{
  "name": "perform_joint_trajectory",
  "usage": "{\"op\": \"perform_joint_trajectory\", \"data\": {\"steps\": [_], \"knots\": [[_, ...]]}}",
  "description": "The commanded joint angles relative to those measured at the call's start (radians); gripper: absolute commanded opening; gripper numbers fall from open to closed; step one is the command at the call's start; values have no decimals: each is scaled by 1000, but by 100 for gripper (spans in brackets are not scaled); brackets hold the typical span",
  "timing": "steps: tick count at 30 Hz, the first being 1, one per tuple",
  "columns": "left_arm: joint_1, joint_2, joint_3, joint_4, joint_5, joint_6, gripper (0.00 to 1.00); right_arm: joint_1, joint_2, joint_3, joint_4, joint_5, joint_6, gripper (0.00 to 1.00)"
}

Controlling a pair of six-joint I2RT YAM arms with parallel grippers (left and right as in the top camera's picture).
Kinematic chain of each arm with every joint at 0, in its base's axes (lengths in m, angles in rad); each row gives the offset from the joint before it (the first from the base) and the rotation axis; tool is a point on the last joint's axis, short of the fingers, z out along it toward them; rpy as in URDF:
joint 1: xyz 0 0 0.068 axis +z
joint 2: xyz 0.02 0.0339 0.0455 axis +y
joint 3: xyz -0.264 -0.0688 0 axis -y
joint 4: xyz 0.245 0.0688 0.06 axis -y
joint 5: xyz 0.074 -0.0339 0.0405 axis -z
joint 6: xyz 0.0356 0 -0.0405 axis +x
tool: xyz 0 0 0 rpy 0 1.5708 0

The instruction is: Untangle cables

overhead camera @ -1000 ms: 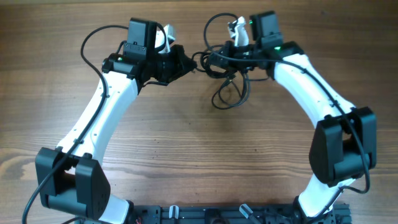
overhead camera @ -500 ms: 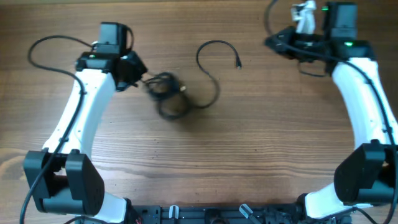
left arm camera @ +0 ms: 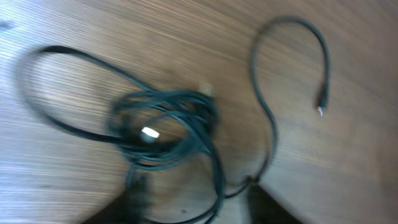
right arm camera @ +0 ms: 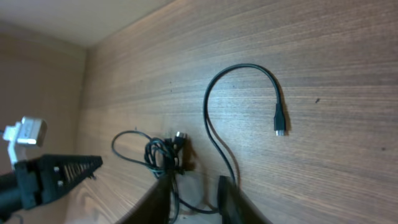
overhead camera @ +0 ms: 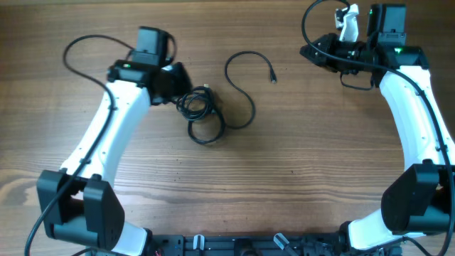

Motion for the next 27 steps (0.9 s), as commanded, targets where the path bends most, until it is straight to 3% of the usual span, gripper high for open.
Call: {"op": "perform_joint_trajectory", "data": {"steps": [1, 3, 6, 9, 14, 17, 20, 27], "knots": [[-82, -1, 2, 11, -71, 8, 93, 8, -8, 14, -16, 2, -31, 42], [-96, 5, 2, -4, -148, -22, 91, 18, -8, 14, -24, 3, -50, 44], [-93, 6, 2, -51, -202, -86, 62, 37, -8, 14, -23, 11, -52, 46], [-101, 6, -30, -64, -205, -105, 47, 50, -8, 14, -25, 37, -52, 47], [-129, 8, -167, 4, -205, -301, 44, 63, -8, 13, -27, 52, -53, 48], [-130, 8, -266, 126, -205, -436, 26, 63, -8, 13, -31, 55, -53, 48], [-130, 8, -338, 240, -229, -450, 19, 63, -8, 13, -38, 55, -71, 49], [-129, 11, -393, 262, -431, -450, 21, 63, -8, 13, -53, 75, -79, 49]]}}
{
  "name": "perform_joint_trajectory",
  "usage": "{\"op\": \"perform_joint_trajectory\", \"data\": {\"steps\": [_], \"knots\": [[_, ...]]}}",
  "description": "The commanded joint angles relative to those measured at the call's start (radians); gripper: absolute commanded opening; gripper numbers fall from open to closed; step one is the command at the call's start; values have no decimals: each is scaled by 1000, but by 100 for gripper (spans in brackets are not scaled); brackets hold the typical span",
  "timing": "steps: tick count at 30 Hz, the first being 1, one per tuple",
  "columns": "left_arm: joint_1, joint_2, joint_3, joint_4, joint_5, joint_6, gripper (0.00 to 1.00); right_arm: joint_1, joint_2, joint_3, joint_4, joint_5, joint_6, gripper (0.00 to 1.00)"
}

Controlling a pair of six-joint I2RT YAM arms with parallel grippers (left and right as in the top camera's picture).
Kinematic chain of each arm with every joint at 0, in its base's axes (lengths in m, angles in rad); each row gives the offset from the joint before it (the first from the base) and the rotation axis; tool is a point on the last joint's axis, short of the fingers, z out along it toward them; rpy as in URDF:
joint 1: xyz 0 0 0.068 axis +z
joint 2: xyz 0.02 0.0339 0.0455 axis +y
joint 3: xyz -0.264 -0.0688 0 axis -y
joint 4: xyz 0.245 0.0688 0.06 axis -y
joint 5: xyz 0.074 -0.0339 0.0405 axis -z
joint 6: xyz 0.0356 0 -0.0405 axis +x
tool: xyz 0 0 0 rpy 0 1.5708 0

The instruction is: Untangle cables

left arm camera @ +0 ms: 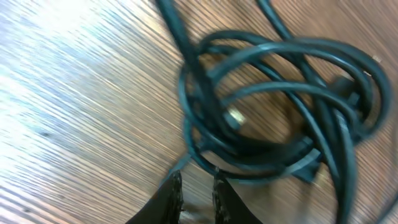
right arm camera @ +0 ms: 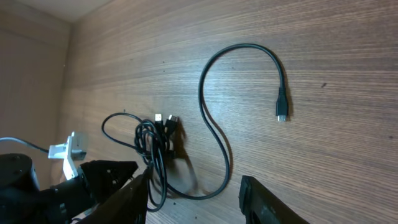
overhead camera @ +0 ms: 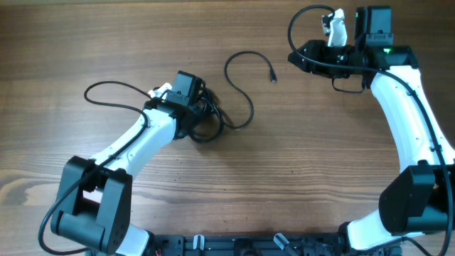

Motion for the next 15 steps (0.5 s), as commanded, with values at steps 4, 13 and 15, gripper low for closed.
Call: {"op": "perform_joint_trajectory", "data": {"steps": [4, 13, 15], "knots": [[0, 39, -23, 39, -179, -25, 25, 6, -8, 13, 0, 22, -24, 49], [3, 143, -23, 124, -193, -26, 25, 6, -8, 13, -5, 22, -24, 49], [3, 145, -23, 153, -194, -25, 25, 6, -8, 13, -6, 22, -24, 49]]}}
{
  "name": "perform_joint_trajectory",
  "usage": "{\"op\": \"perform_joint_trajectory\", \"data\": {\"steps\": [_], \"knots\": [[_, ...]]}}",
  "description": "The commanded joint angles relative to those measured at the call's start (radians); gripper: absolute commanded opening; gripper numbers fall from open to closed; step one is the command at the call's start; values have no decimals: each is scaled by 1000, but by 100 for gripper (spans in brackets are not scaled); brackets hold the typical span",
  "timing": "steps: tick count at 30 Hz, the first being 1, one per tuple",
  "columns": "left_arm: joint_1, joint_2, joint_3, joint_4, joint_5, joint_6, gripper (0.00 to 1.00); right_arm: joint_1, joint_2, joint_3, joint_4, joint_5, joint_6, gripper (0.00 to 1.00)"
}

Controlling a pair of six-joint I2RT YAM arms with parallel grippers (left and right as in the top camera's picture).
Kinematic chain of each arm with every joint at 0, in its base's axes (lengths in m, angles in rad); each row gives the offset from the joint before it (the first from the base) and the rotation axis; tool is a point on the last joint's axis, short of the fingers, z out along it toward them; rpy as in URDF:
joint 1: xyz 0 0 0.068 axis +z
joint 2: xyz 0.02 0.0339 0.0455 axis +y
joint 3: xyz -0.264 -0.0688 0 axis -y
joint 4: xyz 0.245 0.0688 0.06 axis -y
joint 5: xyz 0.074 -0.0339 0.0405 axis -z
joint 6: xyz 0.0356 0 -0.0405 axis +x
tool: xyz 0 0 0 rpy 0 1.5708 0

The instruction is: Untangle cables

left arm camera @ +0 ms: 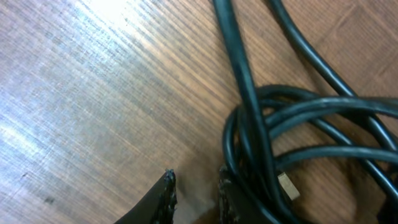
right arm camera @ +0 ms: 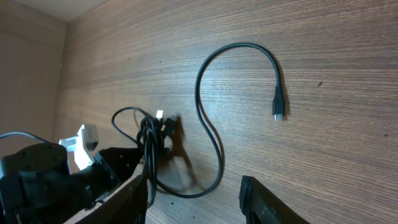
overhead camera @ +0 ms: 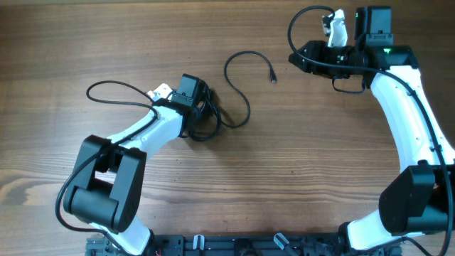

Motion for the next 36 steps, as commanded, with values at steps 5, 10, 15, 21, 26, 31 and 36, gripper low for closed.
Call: {"op": "perform_joint_trajectory", "data": {"steps": [5, 10, 15, 21, 26, 31, 36], "knots": [[3, 17, -9, 85, -27, -9, 30, 6, -8, 13, -1, 18, -24, 50], [3, 17, -9, 96, -35, 21, 33, 35, -8, 13, 4, 11, -72, 57], [3, -43, 40, 121, 14, 241, 37, 153, -8, 13, 26, 55, -111, 64], [88, -231, 82, -5, 227, 247, 48, 267, 56, 13, 17, 102, -61, 66], [220, -293, 82, -116, 324, 175, 54, 347, 170, 13, 23, 11, -68, 68], [272, -288, 81, -138, 375, 175, 54, 425, 293, 13, 39, -32, -31, 67], [270, -288, 81, -150, 375, 175, 54, 466, 434, 13, 137, -80, 69, 63]]}}
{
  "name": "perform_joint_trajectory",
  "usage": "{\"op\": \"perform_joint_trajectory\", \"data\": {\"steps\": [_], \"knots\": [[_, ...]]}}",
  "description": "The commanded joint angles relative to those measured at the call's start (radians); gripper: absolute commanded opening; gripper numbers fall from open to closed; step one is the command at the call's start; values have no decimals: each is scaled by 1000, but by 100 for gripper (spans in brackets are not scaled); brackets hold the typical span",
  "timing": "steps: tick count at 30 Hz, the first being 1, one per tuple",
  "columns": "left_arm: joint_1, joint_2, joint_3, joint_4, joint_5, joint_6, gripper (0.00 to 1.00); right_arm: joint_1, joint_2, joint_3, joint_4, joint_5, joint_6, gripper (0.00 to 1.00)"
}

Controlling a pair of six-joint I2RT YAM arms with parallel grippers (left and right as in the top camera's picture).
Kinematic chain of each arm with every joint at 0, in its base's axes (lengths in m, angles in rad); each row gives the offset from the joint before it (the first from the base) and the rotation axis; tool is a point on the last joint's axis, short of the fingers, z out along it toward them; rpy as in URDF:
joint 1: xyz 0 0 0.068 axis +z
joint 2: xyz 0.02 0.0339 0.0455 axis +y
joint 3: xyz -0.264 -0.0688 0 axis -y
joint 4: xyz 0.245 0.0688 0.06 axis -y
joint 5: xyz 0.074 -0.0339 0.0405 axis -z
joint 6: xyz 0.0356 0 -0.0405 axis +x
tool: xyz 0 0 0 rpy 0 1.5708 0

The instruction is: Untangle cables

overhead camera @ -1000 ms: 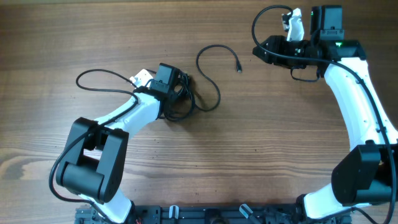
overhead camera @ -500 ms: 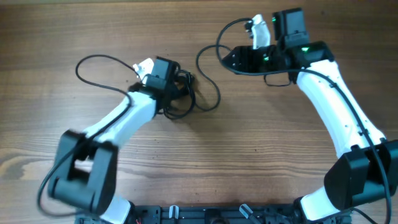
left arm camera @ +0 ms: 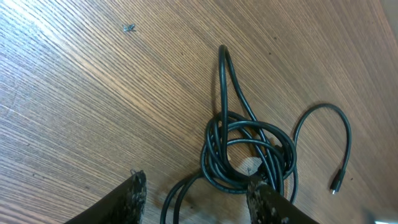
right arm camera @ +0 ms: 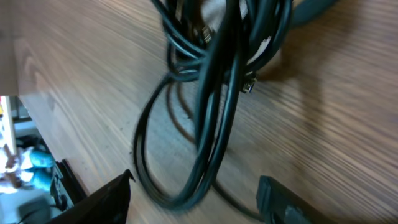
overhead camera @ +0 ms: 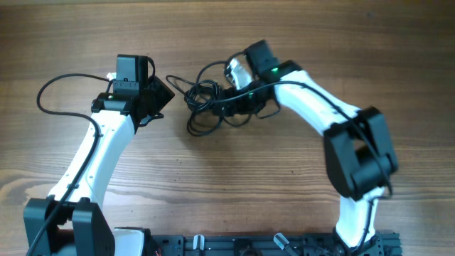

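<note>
A black cable lies on the wooden table as a tangled coil (overhead camera: 207, 107) (left arm camera: 247, 155), with one loop (left arm camera: 224, 68) sticking out and a plug end (left arm camera: 336, 185) curling free. My left gripper (overhead camera: 158, 107) (left arm camera: 199, 193) is open just left of the coil, with two strands running between its fingers. My right gripper (overhead camera: 233, 101) (right arm camera: 196, 193) has reached across to the coil's right side. It is open low over the coil, and a hanging loop of cable (right arm camera: 205, 124) sits between its fingers. Nothing is gripped.
The left arm's own black lead (overhead camera: 53, 89) arcs over the table at the far left. The right arm (overhead camera: 313, 107) stretches diagonally across the right half of the table. Bare wood (overhead camera: 234, 185) lies in front of the coil.
My left gripper was nearly shut down at the coil; it now stands open just left of it. The right arm has come from the far right corner onto the coil. The free end lies closer in.
At first my left gripper was open beside the coil and the right arm stayed at the far right. Then the left fingers were close together at the coil's strands, twice. Now both grippers are open at the coil, one on each side.
</note>
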Motion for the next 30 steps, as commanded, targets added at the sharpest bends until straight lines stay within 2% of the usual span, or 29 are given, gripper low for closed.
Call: {"op": "perform_joint_trajectory", "data": {"steps": [1, 3, 4, 6, 9, 14, 16, 18, 21, 26, 30], "knots": [[2, 2, 5, -10, 16, -9, 54, 15, 74, 12, 65, -82, 69, 62], [2, 2, 4, -11, 17, -9, 54, 23, 83, 12, 106, -90, 88, 58], [2, 2, 3, -11, 16, -9, 54, 28, 83, 12, 133, -90, 87, 48], [2, 2, 3, -11, 16, -9, 54, 27, 82, 13, 165, -88, 91, 22], [2, 2, 3, -11, 19, -6, 54, 16, 69, 22, 143, -34, 73, 4], [2, 2, 3, -5, 25, 4, 47, -36, -77, 68, 19, -34, -188, 4], [2, 2, 3, 31, 88, 82, 48, -49, -166, 89, -49, -51, -349, 4], [3, 2, 4, 98, 218, 200, 56, -46, -284, 94, -100, -57, -542, 4], [3, 2, 4, 171, 337, 265, 64, -47, -373, 94, -129, -57, -710, 4], [39, 2, 4, 175, 360, 293, 69, -47, -379, 80, -168, -77, -864, 4], [126, 2, 4, 178, 504, 356, 70, -47, -379, 79, -186, -87, -900, 4]]}}
